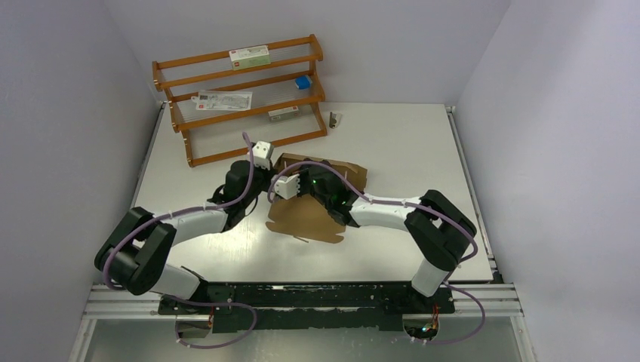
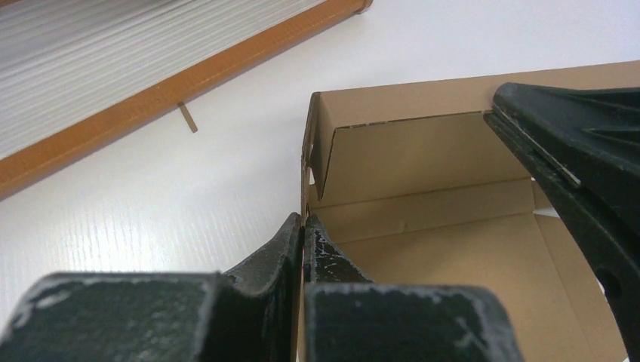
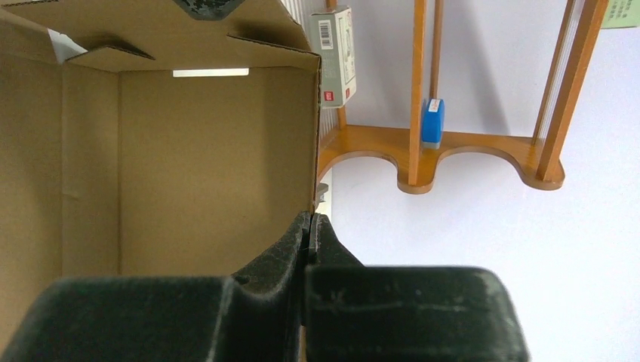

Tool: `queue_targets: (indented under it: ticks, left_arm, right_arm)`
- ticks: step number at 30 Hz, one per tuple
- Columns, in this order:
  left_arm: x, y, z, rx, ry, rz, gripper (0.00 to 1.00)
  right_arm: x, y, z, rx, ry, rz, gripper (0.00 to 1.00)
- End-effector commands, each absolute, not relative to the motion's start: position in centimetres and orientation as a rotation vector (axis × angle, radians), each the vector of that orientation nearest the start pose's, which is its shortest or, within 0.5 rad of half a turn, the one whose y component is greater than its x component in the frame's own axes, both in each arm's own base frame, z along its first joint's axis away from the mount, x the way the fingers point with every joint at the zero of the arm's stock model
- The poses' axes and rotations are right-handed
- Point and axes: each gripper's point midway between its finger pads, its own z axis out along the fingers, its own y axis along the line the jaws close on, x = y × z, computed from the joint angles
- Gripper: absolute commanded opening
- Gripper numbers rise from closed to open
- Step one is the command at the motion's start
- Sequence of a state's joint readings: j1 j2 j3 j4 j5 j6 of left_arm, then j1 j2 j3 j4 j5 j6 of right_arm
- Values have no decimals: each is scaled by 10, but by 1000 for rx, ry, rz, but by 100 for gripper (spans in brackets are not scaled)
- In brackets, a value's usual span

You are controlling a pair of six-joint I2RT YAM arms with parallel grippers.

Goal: Fold the paper box

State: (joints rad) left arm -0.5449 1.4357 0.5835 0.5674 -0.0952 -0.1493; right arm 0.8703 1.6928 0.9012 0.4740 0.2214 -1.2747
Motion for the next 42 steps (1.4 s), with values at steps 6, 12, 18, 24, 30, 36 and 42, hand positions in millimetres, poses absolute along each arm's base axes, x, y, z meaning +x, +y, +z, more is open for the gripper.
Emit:
queue_targets:
  ticks: [6,12,18,24,30,36,42]
  left_arm:
    - [357,-221,136,172,1762,-478,8]
    - [354,-220,133,144,1765,-495,14]
    - [347,-237,139,148,1771,-628,22]
    - [336,-243,125,149,1820,-688,25]
    - [331,-243,123,146,1843,-706,32]
    - [335,-230,139,200,1847,-612,48]
    - [341,-208,166,265,1837,-525,60]
  right_arm:
    - [364,321,173,-1545,996,-532,0]
    - [360,318,174,-1548,1026,-510,0]
    - [358,314,169,-1534,1050,-500,0]
    - [356,312,163,-1538,1047,-502,0]
    - [353,309,165,-1535,1033,-516,0]
    - [350,308,167,-1554,1026,-519,0]
    - [349,304,164,-1563,1026,-529,0]
